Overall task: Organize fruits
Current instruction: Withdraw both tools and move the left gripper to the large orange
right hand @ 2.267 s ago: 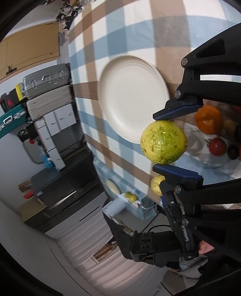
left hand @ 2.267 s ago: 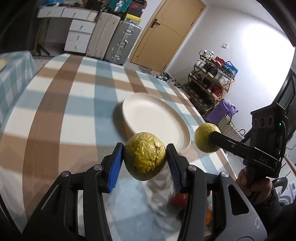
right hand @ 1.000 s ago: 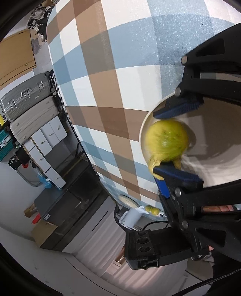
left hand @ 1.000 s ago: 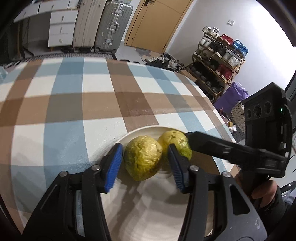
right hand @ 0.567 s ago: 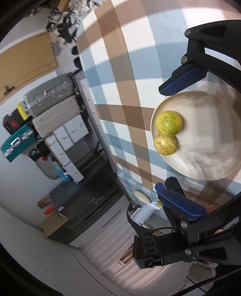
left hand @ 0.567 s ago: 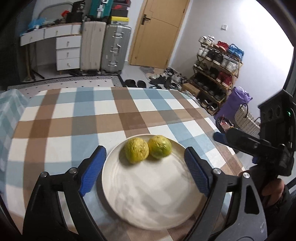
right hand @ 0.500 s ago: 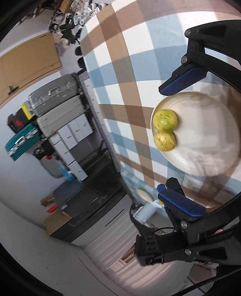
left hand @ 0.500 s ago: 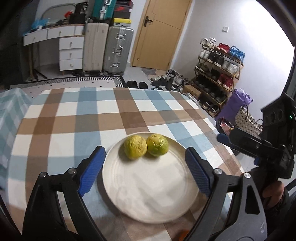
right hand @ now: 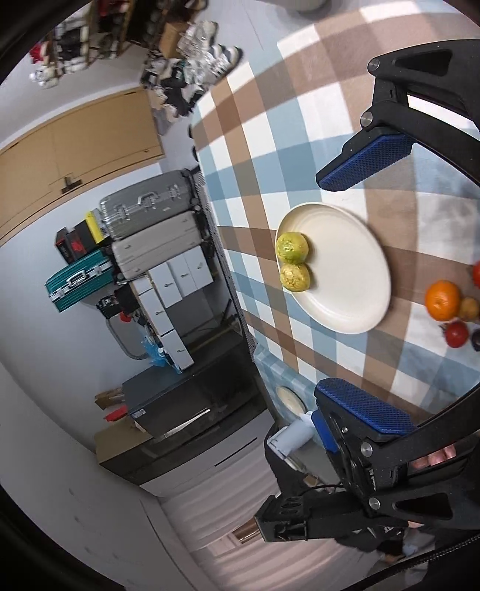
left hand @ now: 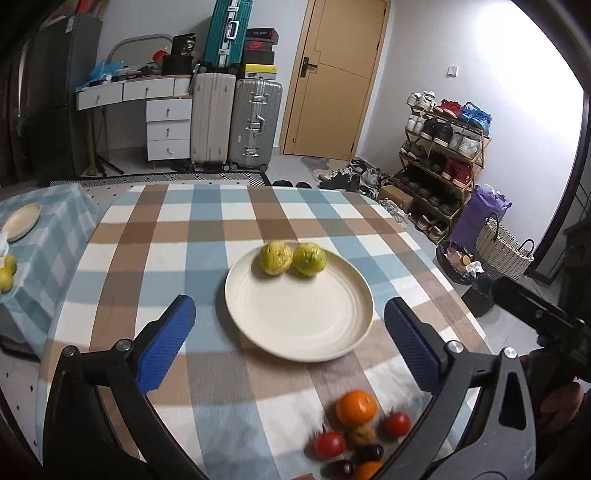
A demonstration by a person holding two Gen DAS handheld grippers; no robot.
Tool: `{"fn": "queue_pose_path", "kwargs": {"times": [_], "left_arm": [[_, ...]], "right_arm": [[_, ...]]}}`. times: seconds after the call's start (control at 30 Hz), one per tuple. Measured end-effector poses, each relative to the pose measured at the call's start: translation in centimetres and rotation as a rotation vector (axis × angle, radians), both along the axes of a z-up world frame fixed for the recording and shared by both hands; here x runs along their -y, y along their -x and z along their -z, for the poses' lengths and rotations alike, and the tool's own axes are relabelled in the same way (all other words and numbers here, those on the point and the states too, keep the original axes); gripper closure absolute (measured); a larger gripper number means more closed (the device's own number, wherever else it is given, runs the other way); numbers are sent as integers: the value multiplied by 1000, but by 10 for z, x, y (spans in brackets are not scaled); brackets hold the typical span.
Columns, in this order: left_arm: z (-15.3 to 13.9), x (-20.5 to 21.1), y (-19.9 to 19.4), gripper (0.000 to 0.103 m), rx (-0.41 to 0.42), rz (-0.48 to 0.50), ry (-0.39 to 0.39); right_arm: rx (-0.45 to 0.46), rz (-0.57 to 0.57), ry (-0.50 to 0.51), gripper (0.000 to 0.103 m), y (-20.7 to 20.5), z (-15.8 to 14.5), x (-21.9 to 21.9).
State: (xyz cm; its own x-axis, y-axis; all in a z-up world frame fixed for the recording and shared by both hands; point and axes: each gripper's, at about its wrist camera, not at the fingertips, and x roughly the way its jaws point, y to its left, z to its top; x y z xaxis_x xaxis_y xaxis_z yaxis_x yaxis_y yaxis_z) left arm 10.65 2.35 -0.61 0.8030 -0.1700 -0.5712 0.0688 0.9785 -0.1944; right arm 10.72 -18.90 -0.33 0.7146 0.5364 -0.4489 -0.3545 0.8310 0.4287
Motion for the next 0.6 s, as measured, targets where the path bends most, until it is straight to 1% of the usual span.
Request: {"fn": "queue_pose_path", "kwargs": {"times": [0.13, 0.27, 0.33, 0.43, 0.53, 0.6], "left_arm": [[1, 3, 35, 1, 1, -2, -9], [5, 5, 65, 1, -10, 12, 0], [9, 7, 74, 1, -20, 16, 6], [16, 12, 88, 1, -44, 44, 19], [25, 20, 100, 1, -61, 65, 7], [33, 25, 107, 1, -86, 84, 8]], "right_arm": [[55, 8, 46, 0, 32, -10, -4], [109, 8, 110, 0, 62, -14, -11], [126, 9, 125, 0, 77, -15, -12], [123, 12, 136, 0, 88, -12, -13], [124, 14, 152, 0, 102, -5, -14], [113, 16, 165, 0, 109, 2, -15]]}}
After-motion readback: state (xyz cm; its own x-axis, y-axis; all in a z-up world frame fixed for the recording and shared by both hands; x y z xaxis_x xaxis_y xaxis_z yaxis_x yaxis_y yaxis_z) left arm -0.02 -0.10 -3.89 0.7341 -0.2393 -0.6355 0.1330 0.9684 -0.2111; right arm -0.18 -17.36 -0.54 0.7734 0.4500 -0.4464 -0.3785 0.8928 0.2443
